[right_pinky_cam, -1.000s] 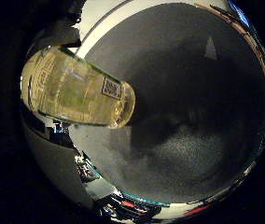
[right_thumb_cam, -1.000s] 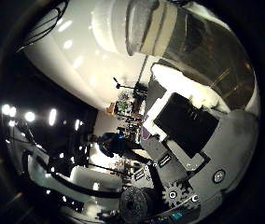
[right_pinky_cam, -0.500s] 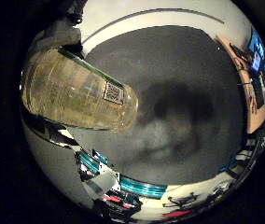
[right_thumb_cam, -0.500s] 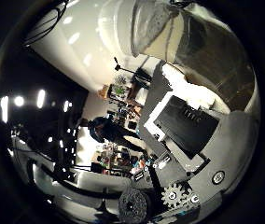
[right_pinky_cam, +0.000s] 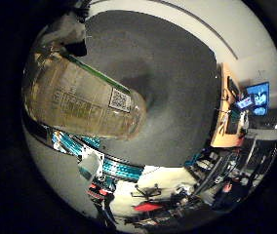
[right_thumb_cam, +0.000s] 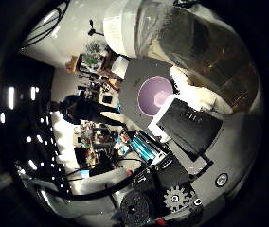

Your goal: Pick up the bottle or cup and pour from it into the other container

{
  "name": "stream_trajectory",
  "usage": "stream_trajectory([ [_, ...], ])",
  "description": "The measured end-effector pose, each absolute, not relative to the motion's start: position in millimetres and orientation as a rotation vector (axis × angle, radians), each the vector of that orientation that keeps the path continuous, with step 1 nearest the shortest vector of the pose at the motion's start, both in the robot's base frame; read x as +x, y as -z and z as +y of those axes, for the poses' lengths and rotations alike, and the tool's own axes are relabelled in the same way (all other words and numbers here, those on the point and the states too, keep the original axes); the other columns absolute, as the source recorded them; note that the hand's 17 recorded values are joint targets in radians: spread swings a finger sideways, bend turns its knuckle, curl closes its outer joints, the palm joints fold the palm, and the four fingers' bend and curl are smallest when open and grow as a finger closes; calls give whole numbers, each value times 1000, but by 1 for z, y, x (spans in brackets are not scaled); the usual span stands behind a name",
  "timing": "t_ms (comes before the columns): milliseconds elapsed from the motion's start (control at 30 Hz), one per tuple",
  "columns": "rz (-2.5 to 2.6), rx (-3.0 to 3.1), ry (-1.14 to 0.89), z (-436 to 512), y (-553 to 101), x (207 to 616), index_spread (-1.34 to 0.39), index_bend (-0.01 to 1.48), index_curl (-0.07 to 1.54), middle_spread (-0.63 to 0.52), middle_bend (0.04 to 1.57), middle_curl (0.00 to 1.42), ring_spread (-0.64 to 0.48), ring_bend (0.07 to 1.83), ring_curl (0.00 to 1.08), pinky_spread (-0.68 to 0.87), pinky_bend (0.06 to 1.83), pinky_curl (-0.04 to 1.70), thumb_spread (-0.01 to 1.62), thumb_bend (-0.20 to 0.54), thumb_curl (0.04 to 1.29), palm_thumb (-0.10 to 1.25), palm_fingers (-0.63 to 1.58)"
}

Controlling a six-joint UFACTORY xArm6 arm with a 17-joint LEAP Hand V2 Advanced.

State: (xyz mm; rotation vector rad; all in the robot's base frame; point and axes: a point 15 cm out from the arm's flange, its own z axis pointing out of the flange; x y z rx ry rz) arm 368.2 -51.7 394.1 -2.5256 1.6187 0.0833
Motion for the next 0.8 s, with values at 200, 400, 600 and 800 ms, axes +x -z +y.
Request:
stream_trajectory([
  [200, 1633, -2742, 35, -18, -396, 369, -185, 1240, 763, -126, 1355, 831, -269, 1278, 922, -194, 1340, 871, 375, -20, 957, 1089, 1091],
  [400, 1620, -2958, 181, 11, -392, 369, -185, 1233, 759, -125, 1360, 828, -271, 1267, 932, -207, 1316, 912, 355, -20, 966, 1078, 1097],
  [600, 1613, -3131, 319, 34, -383, 373, -184, 1236, 756, -130, 1358, 824, -271, 1264, 937, -216, 1292, 936, 347, -20, 970, 1077, 1102],
  [800, 1571, -3313, 492, 52, -380, 383, -184, 1234, 753, -136, 1359, 824, -269, 1268, 937, -222, 1274, 955, 345, -20, 973, 1076, 1107],
])
